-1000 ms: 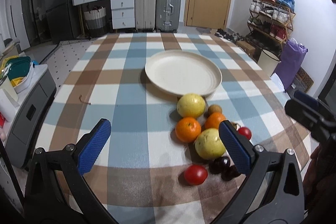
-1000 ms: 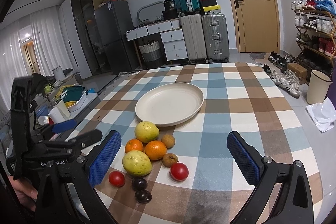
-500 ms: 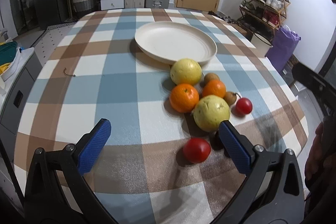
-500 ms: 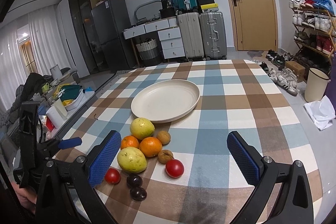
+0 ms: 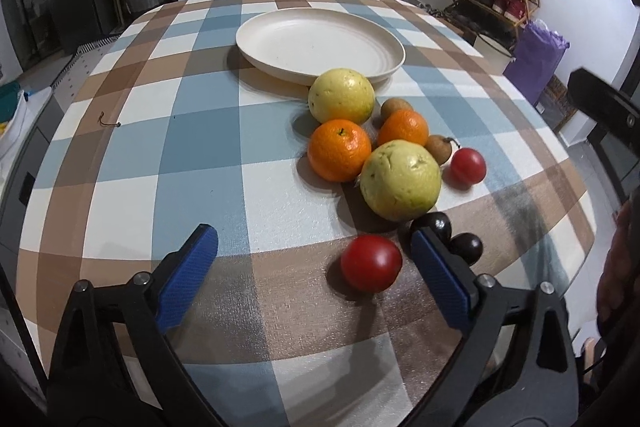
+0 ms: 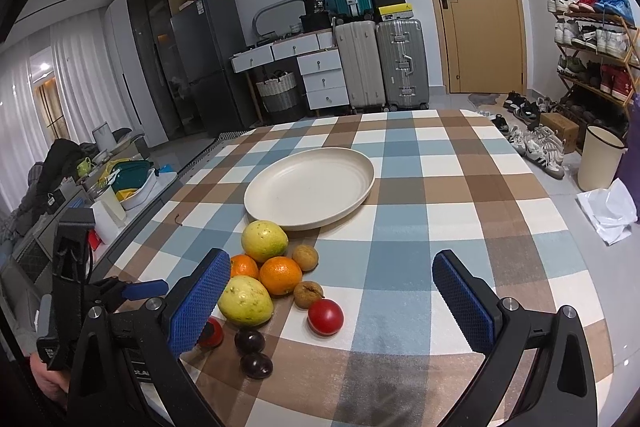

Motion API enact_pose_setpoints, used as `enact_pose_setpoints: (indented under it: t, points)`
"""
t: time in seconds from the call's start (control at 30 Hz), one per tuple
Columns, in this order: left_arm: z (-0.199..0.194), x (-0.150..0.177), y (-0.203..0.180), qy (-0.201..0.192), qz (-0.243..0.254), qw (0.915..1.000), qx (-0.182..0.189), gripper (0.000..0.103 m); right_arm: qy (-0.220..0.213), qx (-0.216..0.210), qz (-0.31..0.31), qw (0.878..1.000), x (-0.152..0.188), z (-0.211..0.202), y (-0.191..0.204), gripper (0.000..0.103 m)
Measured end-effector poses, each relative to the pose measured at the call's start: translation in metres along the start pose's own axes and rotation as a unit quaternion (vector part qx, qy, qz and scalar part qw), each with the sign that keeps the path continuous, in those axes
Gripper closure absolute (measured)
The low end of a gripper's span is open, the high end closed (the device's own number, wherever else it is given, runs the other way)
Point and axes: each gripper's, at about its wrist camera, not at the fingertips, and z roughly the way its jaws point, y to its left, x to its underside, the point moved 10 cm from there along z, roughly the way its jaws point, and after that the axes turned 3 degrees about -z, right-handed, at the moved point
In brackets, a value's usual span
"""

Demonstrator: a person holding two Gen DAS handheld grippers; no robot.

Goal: Organize fruits
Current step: 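Lower the left gripper onto the red tomato and close it, then lift the tomato with the left gripper while the right gripper grasps another tomato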

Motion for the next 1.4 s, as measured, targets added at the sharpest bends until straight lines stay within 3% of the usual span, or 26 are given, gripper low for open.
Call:
enact_pose_setpoints:
  t: [0.07, 0.4, 0.47, 0.6, 0.63, 0.67, 1.0, 1.4]
  points:
    - [0.001, 0.000, 0.000, -0.002, 0.006, 1.0000, -0.006, 0.012, 0.000, 0.000, 0.000, 1.000, 0.000, 0.000, 0.000, 0.000]
    - [0.008, 0.008, -0.013, 0.016, 0.020, 0.9992, 0.031, 0.035, 0.004, 0.002, 0.002, 1.000, 0.004, 0.000, -0.005, 0.000]
    - [0.008, 0.010, -0.016, 0.019, 0.016, 0.9985, 0.050, 0.048, 0.005, 0.003, 0.002, 1.000, 0.006, 0.000, -0.007, 0.000]
    - [0.009, 0.011, -0.022, 0.025, 0.029, 0.9970, 0.067, 0.060, 0.009, 0.007, 0.004, 1.000, 0.009, 0.002, -0.013, 0.000]
    - [0.008, 0.012, -0.025, 0.027, 0.032, 0.9961, 0.078, 0.072, 0.010, 0.008, 0.005, 1.000, 0.010, 0.002, -0.014, 0.000]
    - [0.008, 0.012, -0.026, 0.030, 0.031, 0.9952, 0.088, 0.074, 0.011, 0.010, 0.004, 1.000, 0.011, 0.003, -0.015, 0.000]
    - [0.004, 0.012, -0.022, 0.028, 0.022, 0.9933, 0.110, 0.074, 0.043, 0.010, 0.002, 0.999, 0.029, 0.020, -0.026, 0.000]
    - [-0.007, 0.000, -0.002, 0.011, 0.003, 0.9946, 0.104, 0.074, 0.081, 0.000, -0.013, 0.997, 0.048, 0.046, -0.021, 0.001]
